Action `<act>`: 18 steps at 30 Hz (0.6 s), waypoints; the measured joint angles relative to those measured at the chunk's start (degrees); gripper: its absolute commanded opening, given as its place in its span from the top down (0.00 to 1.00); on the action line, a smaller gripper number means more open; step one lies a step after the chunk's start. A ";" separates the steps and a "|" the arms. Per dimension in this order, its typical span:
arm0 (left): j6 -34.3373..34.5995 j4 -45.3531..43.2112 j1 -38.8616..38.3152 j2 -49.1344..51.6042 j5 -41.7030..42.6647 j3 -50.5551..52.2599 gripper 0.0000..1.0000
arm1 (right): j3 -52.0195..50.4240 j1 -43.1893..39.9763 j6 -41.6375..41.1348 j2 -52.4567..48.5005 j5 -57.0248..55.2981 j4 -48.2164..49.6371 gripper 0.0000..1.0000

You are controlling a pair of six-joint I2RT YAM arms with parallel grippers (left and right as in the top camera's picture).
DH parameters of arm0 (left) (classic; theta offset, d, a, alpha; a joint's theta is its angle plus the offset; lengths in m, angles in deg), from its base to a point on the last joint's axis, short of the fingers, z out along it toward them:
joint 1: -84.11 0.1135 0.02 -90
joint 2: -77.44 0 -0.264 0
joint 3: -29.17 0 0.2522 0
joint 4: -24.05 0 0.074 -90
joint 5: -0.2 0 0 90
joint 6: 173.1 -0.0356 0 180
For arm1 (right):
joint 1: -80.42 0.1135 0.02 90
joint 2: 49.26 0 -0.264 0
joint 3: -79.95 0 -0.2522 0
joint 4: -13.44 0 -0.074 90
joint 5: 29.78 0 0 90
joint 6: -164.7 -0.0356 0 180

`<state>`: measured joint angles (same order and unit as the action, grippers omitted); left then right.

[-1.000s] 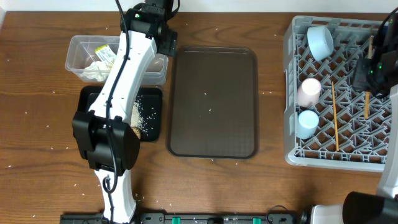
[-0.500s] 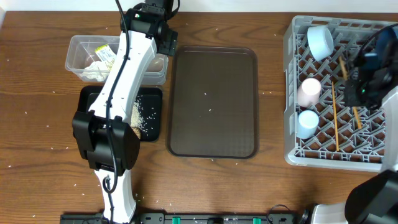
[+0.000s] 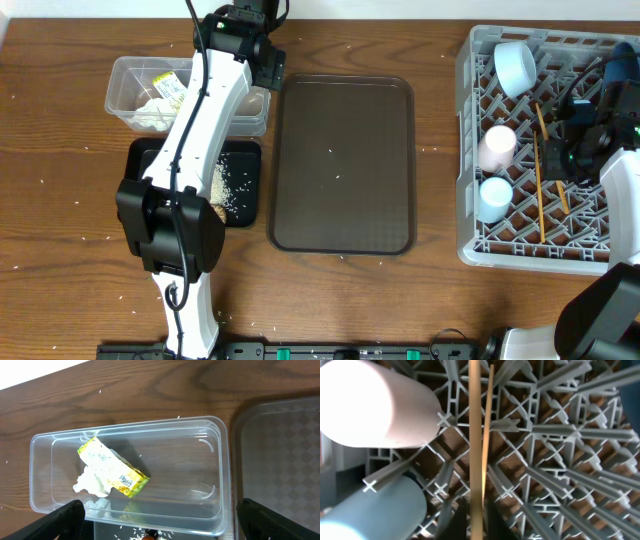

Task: Sort waste into correct bins and load items into the dishwasher rack
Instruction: 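Release the chopstick and withdraw the right gripper to the rack front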

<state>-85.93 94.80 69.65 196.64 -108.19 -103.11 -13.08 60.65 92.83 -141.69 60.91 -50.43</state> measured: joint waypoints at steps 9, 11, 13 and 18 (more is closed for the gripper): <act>0.00 0.02 0.00 0.00 0.00 0.00 0.02 | 0.00 0.00 -2.80 0.00 -0.09 0.59 0.37; 0.00 0.02 0.00 0.00 0.00 0.00 0.02 | 0.04 0.00 -3.45 0.00 1.16 -0.44 0.34; 0.02 0.00 0.00 0.00 0.00 0.00 0.02 | 0.42 0.26 -4.11 0.02 3.78 -2.01 0.27; 0.00 0.02 0.00 0.00 0.00 0.00 0.02 | 2.34 4.55 -5.33 2.34 10.38 -2.67 0.01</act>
<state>-85.93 94.82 69.65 196.64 -108.19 -103.11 -10.74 65.19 87.50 -139.35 71.29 -53.10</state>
